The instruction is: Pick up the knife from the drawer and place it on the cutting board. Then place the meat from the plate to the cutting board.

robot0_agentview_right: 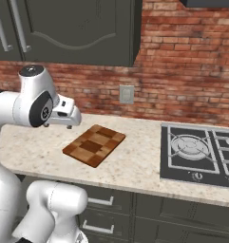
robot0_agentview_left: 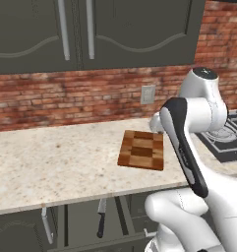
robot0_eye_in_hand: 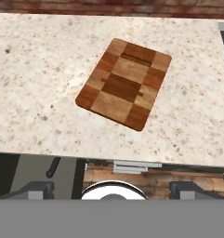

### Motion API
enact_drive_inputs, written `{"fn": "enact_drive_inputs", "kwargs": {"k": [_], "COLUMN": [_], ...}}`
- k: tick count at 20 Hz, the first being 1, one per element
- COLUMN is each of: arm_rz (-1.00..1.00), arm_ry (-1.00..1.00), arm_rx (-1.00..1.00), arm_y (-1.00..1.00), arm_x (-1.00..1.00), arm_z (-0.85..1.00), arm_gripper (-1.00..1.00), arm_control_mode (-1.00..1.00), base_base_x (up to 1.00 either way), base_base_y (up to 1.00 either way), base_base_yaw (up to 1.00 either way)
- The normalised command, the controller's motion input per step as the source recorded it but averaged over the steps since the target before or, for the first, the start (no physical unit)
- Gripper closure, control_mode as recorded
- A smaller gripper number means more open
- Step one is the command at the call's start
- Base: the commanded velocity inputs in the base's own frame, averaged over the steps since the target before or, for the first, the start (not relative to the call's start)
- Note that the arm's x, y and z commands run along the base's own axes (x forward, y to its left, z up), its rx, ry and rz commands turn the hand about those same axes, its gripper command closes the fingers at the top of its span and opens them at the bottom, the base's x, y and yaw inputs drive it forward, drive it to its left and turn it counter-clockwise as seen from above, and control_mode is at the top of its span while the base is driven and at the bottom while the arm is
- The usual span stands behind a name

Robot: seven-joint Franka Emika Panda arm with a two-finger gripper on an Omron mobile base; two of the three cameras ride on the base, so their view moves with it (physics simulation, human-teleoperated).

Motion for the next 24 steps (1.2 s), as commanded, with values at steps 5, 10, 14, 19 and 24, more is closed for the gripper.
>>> {"fn": "enact_drive_inputs", "kwargs": {"k": [5, 10, 14, 19, 24], "arm_rz": [0.0, 0.0, 0.0, 0.0, 0.0], "arm_ry": [0.0, 0.0, 0.0, 0.0, 0.0], "arm_rx": [0.0, 0.0, 0.0, 0.0, 0.0], "arm_y": [0.0, 0.0, 0.01, 0.0, 0.0], "arm_x": [-0.31, -0.19, -0.23, 0.0, 0.0], "arm_z": [0.0, 0.0, 0.0, 0.0, 0.0], "arm_gripper": [-1.0, -1.0, -1.0, -1.0, -1.0], "arm_control_mode": [-1.0, -1.0, 1.0, 1.0, 1.0], "base_base_x": [0.0, 0.0, -0.08, -0.5, -0.49], "base_base_y": [0.0, 0.0, 0.02, 0.01, 0.1], "base_base_yaw": [0.0, 0.0, 0.0, 0.0, 0.0]}}
